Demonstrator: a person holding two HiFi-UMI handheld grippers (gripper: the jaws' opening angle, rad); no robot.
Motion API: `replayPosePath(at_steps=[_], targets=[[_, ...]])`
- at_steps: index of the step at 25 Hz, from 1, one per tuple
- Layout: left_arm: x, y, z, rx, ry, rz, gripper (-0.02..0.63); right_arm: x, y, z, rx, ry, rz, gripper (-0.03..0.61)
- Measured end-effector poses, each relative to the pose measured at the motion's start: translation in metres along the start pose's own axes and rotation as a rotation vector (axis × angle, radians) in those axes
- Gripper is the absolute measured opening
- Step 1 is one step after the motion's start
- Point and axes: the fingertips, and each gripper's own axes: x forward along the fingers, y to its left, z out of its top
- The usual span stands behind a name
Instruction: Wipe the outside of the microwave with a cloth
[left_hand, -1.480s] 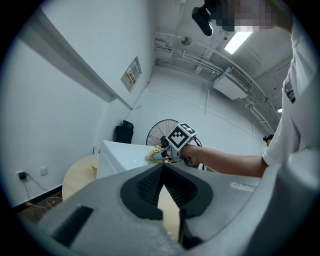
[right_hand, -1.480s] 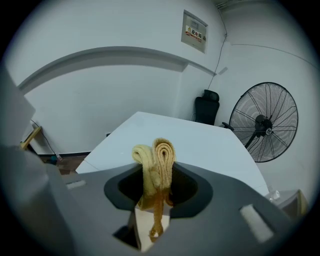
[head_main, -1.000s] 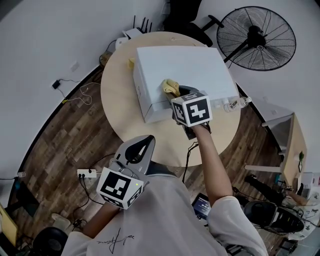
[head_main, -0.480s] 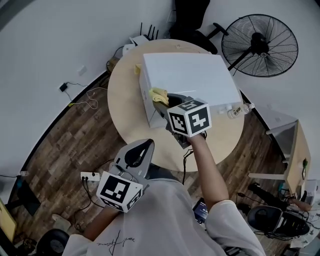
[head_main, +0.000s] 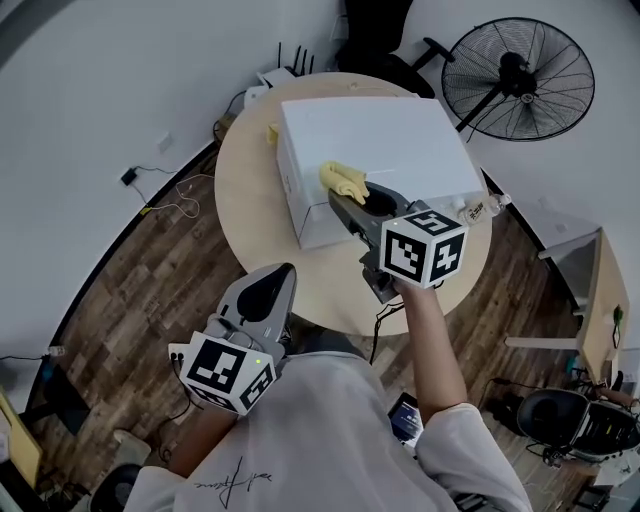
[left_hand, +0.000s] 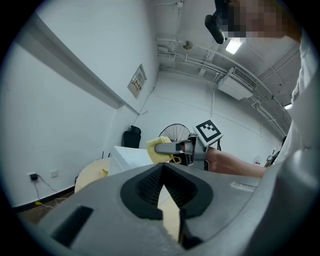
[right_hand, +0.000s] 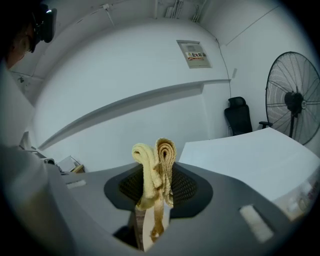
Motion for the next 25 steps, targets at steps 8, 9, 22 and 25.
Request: replayPosePath(at_steps=[8, 9, 22, 25], targets=[[0.008, -0.011, -0.006, 0.011, 0.020, -0.026, -0.011, -0.045, -0.017, -0.010, 0.012, -0.066, -0.068, 0.132], [0.009, -0.012, -0.006, 0.012, 0.022, -0.030, -0.011, -0.049, -0.018, -0.014, 0.015, -0.067, -0.074, 0.132], [0.011, -0.011, -0.016, 0.004, 0.040, -0.007, -0.011, -0.122, -0.028, -0.037, 0.076, -0.165, -0.141, 0.130], [0.011, -0.007, -0.018, -0.002, 0.047, 0.010, -0.011, -0.135, -0.030, -0.047, 0.038, -0.162, -0.193, 0.130]])
